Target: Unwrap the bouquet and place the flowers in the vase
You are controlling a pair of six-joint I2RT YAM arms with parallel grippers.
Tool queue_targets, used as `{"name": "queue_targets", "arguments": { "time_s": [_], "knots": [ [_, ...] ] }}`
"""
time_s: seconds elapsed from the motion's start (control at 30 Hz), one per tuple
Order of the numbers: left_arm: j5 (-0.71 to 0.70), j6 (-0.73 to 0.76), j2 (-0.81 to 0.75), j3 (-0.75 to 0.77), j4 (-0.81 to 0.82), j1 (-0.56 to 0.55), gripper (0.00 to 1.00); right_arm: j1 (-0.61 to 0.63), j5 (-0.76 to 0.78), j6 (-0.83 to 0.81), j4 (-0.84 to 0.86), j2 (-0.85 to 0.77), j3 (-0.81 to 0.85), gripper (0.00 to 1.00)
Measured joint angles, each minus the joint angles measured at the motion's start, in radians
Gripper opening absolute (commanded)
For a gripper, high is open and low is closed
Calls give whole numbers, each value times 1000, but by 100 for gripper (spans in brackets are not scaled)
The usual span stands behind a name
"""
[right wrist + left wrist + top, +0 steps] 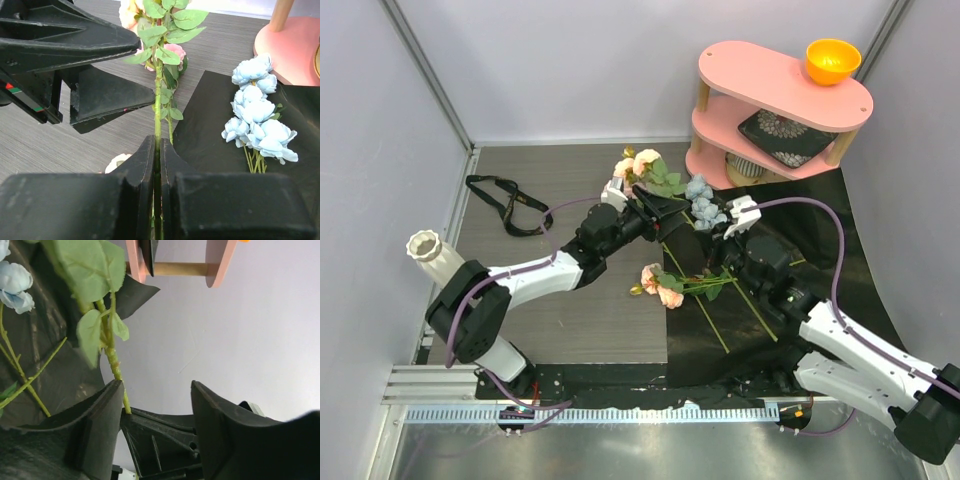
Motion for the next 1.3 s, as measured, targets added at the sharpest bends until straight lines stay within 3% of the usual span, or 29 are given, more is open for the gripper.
{"name": "queue_targets", "arguments": {
  "time_s": [0.17, 0.23, 0.53, 0.63, 0.73, 0.83, 0.87, 0.93, 0.97, 1.03, 1.1, 1.3],
  "knots": [
    [0, 25, 17, 29, -47, 0, 80, -2, 8, 0, -16, -12, -2, 1],
    [1, 43, 18, 35, -75, -1, 81, 0, 4, 0, -14, -16, -2, 1],
    [-4, 45, 31, 0, -100, -4, 65, 1, -15, 0, -3, -36, -2, 1],
    [-3, 49, 67, 14, -92, -5, 57, 1, -24, 0, -5, -37, -2, 1],
    [-6, 54, 87, 28, -74, -4, 40, 1, -40, 0, -8, -38, -10, 1],
    [-7, 72, 91, 35, -57, -1, 15, 2, -58, 0, -12, -41, -19, 1],
    [-7, 84, 91, 39, -50, 1, 0, 2, -63, 0, -16, -42, -19, 1],
    [3, 114, 90, 51, -48, 6, 0, 2, -68, 1, -25, -42, -19, 11],
    [7, 141, 84, 60, -57, 7, 0, 2, -68, 5, -27, -37, -19, 31],
    [8, 216, 59, 82, -115, 11, 0, 2, -67, 20, -32, -27, -11, 42],
    [-12, 331, 8, 105, -210, 18, 0, 3, -60, 34, -77, -15, 13, 49],
    [-174, 782, -250, 228, -594, 35, 0, 5, -11, 56, -226, 0, 138, 52]
  ]
}}
